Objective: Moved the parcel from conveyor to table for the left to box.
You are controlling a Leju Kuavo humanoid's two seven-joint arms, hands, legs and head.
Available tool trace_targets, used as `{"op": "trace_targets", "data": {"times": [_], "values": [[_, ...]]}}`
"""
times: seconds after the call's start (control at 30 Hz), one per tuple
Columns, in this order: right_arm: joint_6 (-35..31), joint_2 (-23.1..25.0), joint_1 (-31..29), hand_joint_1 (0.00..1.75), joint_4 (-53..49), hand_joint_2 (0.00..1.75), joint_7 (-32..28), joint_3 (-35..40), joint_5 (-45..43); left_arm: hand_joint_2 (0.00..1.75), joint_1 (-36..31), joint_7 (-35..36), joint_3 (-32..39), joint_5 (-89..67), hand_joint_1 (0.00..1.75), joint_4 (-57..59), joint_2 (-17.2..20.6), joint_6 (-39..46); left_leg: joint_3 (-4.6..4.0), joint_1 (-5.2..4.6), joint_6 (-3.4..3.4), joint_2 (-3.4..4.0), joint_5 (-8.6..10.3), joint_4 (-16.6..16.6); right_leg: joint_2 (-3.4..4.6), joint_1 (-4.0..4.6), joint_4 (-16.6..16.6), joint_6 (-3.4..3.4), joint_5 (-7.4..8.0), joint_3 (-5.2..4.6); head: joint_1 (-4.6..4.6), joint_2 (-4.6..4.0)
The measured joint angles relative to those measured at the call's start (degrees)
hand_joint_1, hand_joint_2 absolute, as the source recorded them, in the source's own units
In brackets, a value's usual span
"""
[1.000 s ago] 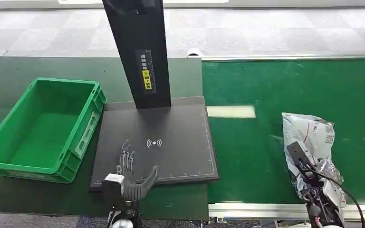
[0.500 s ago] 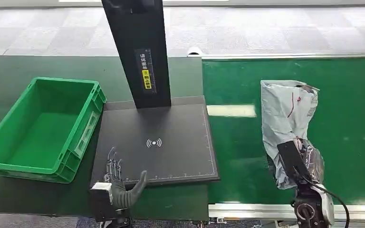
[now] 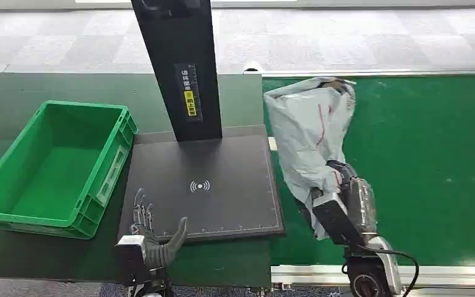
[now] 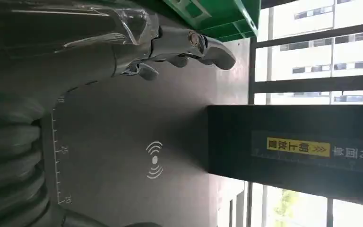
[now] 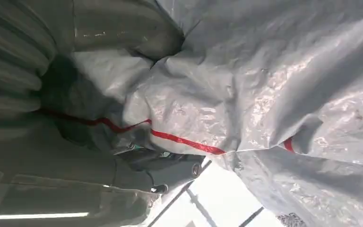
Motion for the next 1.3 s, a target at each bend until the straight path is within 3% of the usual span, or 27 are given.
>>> {"op": "trace_targets", "data": {"times": [0.27, 0.77, 0.8, 0.83, 1.13, 1.3], "values": [[1.8, 3.5, -7.5, 1.75, 12.3, 1.75, 0.8, 12.4, -0.2, 1.75, -3.5, 0.0, 1.5, 2.1, 0.0, 1.8, -1.4, 0.0, 0.03, 0.04, -0.04, -0.05, 0.05, 0.0, -0.01, 0.04, 0.0, -0.02, 0.01, 0.02, -0.02, 0.0], [0.7, 3.6, -11.2, 1.75, 17.7, 1.75, 1.7, 13.3, -1.7, 1.75, -7.5, 0.0, -0.5, 4.6, 0.0, 4.9, -1.8, -2.1, -0.01, 0.01, -0.04, -0.02, 0.03, 0.0, 0.01, 0.01, 0.0, -0.01, 0.01, -0.05, 0.0, 0.0], [0.6, 3.6, -11.3, 1.36, 17.9, 1.75, 1.7, 13.3, -1.7, 1.75, -7.6, 0.0, -0.5, 4.6, 0.0, 5.0, -1.8, -2.1, -0.01, 0.01, -0.04, -0.02, 0.03, 0.0, 0.02, 0.01, 0.0, -0.01, 0.01, -0.05, 0.0, 0.0], [0.6, 3.6, -11.3, 0.0, 18.1, 1.75, 1.7, 13.3, -1.7, 1.75, -7.7, 0.0, -0.6, 4.6, 0.0, 5.1, -1.8, -2.1, 0.0, 0.01, -0.04, -0.02, 0.04, 0.0, 0.02, 0.01, 0.0, -0.01, 0.01, -0.05, 0.0, 0.0], [-2.2, 3.6, -11.3, 0.0, 18.8, 1.75, 2.5, 12.5, -2.3, 1.75, -7.9, 0.0, -0.7, 4.5, 0.0, 5.6, -1.8, -2.0, -0.01, 0.0, -0.04, -0.02, 0.03, 0.0, 0.02, 0.0, 0.0, -0.01, 0.01, -0.06, 0.0, 0.0], [-2.5, 3.5, -10.6, 0.0, 19.1, 1.75, -0.6, 11.1, -5.0, 1.75, -7.9, 0.0, -0.7, 4.0, 0.0, 5.6, -1.7, -1.4, -0.01, 0.0, -0.04, -0.03, 0.03, 0.0, 0.01, 0.0, 0.0, -0.01, 0.01, -0.05, 0.0, 0.0]]}}
